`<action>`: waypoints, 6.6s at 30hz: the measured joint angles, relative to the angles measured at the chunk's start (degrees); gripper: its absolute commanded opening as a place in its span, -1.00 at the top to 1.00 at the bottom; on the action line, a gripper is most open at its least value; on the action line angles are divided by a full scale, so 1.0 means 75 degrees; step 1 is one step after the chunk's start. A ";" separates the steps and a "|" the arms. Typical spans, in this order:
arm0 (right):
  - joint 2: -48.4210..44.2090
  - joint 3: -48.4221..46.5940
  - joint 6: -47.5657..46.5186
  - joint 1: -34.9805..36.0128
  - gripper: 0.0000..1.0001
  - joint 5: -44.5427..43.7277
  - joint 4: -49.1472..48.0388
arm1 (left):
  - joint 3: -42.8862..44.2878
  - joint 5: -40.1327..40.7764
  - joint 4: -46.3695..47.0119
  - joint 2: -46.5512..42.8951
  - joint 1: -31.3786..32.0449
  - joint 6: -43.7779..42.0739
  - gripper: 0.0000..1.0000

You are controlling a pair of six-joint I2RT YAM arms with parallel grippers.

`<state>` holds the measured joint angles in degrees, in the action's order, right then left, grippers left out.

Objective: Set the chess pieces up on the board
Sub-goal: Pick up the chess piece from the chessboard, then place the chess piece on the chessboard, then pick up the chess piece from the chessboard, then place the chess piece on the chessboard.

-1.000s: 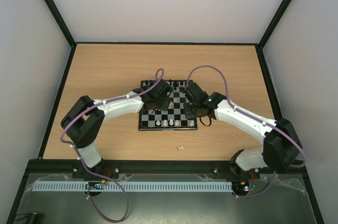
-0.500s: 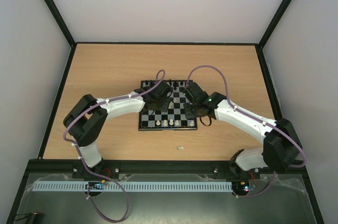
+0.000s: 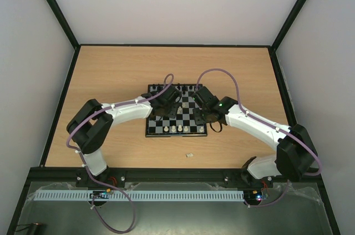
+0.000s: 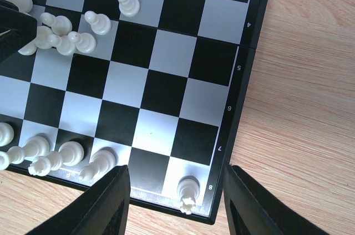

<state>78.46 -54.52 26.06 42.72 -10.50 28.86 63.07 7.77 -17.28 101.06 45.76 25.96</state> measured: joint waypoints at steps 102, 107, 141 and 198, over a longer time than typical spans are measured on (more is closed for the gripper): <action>-0.0382 -0.0009 -0.0076 0.0000 -0.97 0.0114 0.0277 | -0.1603 0.1078 -0.1600 -0.3745 0.0906 0.1751 -0.99; 0.0268 -0.0344 -0.0178 0.0000 -0.88 0.0370 0.0160 | -0.1603 0.1122 -0.1405 -0.3652 0.0347 0.1603 -0.99; 0.4686 -0.4299 -0.0711 0.0857 0.43 0.0775 -0.0146 | -0.2340 0.0373 -0.0356 -0.4861 -0.1475 0.1183 -0.99; 0.3818 -0.4395 -0.0737 0.1119 0.83 0.0408 0.0076 | -0.2547 0.0009 -0.0382 -0.6216 -0.1775 0.1023 -0.99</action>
<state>107.09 -87.48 20.53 51.11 -7.44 29.43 43.97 7.84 -20.14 54.43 32.45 33.63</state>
